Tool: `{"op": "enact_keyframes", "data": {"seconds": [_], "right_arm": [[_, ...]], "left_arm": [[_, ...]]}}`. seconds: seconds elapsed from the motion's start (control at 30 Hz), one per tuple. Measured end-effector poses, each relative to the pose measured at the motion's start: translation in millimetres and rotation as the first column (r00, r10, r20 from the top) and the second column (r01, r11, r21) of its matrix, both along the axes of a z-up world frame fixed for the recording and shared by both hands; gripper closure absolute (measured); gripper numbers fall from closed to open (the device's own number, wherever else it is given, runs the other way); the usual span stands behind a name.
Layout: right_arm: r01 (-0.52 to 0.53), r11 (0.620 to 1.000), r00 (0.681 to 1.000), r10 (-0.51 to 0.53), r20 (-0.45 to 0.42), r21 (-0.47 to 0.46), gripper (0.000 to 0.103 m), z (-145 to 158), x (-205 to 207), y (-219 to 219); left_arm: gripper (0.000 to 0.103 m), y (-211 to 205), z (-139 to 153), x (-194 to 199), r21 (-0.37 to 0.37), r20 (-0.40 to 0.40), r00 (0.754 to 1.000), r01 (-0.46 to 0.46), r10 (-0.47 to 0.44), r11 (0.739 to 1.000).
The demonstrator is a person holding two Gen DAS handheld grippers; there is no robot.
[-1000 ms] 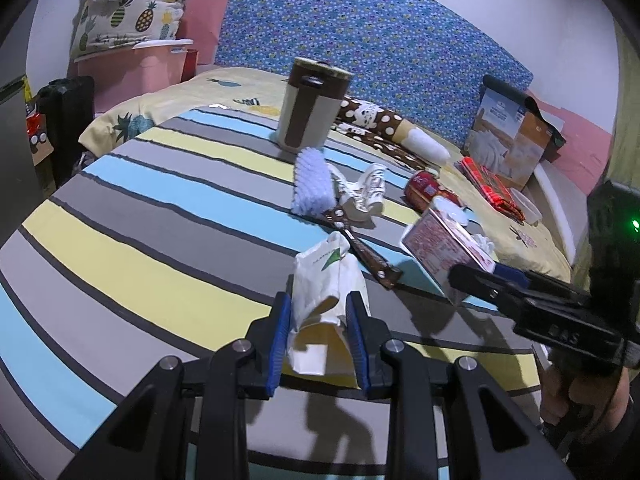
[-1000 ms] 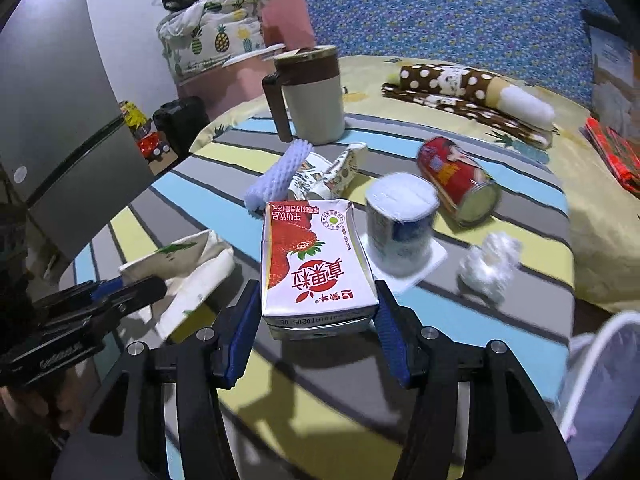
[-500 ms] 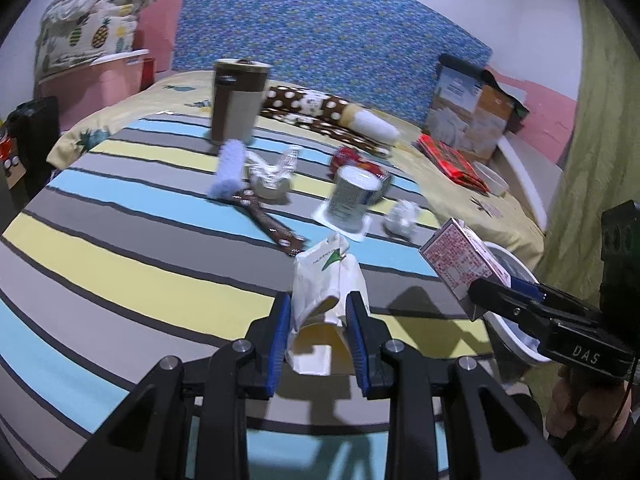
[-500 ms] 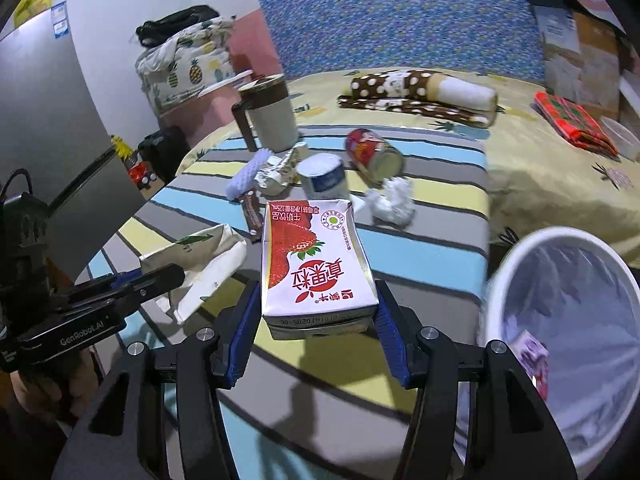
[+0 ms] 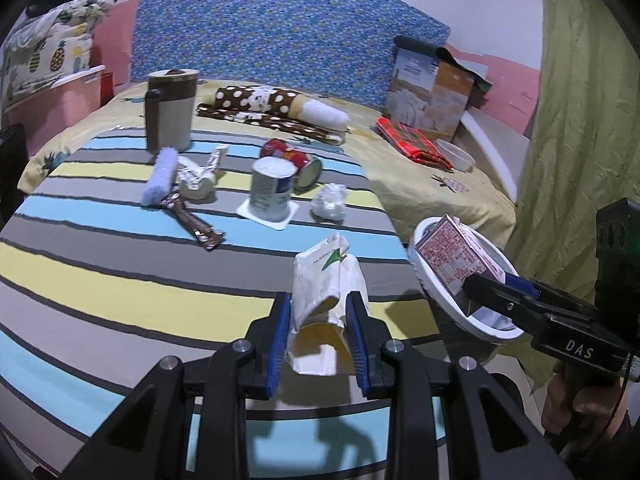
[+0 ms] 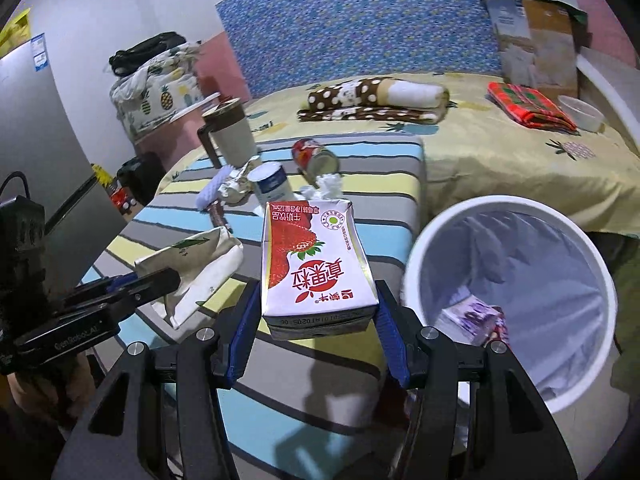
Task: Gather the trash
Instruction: 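Carry the paper bag and pink carton over the bin and release both inside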
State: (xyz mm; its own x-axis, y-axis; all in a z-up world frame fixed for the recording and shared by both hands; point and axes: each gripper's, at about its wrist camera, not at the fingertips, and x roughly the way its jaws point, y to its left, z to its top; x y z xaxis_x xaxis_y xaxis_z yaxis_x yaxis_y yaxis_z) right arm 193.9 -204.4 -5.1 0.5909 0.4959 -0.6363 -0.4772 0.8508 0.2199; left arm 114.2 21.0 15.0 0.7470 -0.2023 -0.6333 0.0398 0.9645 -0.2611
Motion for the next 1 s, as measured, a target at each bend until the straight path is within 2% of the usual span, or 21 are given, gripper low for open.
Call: {"op": "enact_keyframes", "data": {"seconds": [0.57,1.0], "right_arm": [[0.169,0.985,0.986,-0.169,-0.010,0.013,0.046,-10.2,2.2,-65.9],[0.244,0.970,0.969,-0.244,-0.026,0.019,0.046,-17.6,8.5,-92.0]], "left_arm": [[0.073,-74.0,4.1,25.1,0.029,-0.013,0.987,0.159,-0.159,0.987],[0.073,-110.4,4.4,42.2,0.031,-0.013,0.969,0.245,-0.245,0.969]]}}
